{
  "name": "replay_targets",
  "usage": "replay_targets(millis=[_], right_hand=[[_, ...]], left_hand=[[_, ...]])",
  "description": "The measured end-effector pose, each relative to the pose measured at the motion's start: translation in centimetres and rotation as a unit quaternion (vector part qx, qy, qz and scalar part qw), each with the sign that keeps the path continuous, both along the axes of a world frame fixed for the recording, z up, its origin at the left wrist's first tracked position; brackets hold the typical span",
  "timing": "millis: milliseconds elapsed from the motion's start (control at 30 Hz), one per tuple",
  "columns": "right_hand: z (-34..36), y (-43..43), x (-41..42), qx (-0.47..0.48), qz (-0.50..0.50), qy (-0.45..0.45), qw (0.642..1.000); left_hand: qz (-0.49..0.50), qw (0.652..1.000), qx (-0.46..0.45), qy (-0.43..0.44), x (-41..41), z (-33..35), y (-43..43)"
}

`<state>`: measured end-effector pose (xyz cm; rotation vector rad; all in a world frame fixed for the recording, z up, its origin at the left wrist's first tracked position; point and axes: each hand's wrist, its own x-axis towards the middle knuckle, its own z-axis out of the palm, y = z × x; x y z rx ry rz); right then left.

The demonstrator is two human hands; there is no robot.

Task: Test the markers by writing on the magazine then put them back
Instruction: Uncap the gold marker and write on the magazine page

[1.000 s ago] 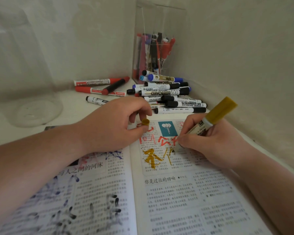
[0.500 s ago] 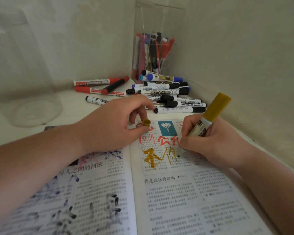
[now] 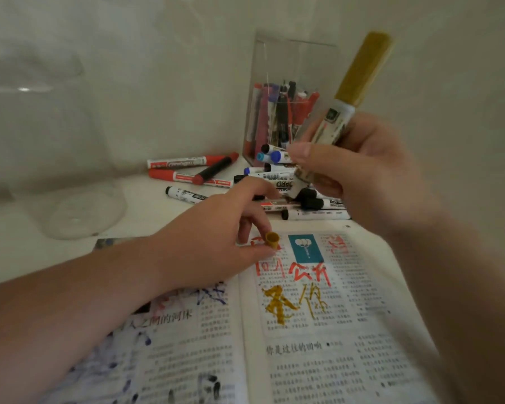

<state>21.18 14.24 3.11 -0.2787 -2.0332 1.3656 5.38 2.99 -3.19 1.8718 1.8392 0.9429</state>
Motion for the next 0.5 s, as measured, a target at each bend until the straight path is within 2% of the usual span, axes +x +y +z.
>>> replay_targets(millis=[33,133,267,500], right_hand=[[-1.0,0.0,-0.1,-0.01,0.0,0.015,1.0],[-3.3,-0.5,0.2,0.016,0.01,-0.031,0.999],[-4.0,0.1,0.0,0.025,-0.016,-0.042,0.999],[-5.1,0.7,-0.4,0.093,-0.009,-0.163,0.982]], left_hand=[[0.003,1.0,0.005,-0.005,0.0,-0.1,0.0],[0.01,1.0,0.016,-0.016,-0.3,-0.3,0.2],[0.016,0.999,0.014,-0.031,-0.4,-0.5,0.3],[0.024,0.999,0.028,-0.037,-0.2,-0.8,0.3]])
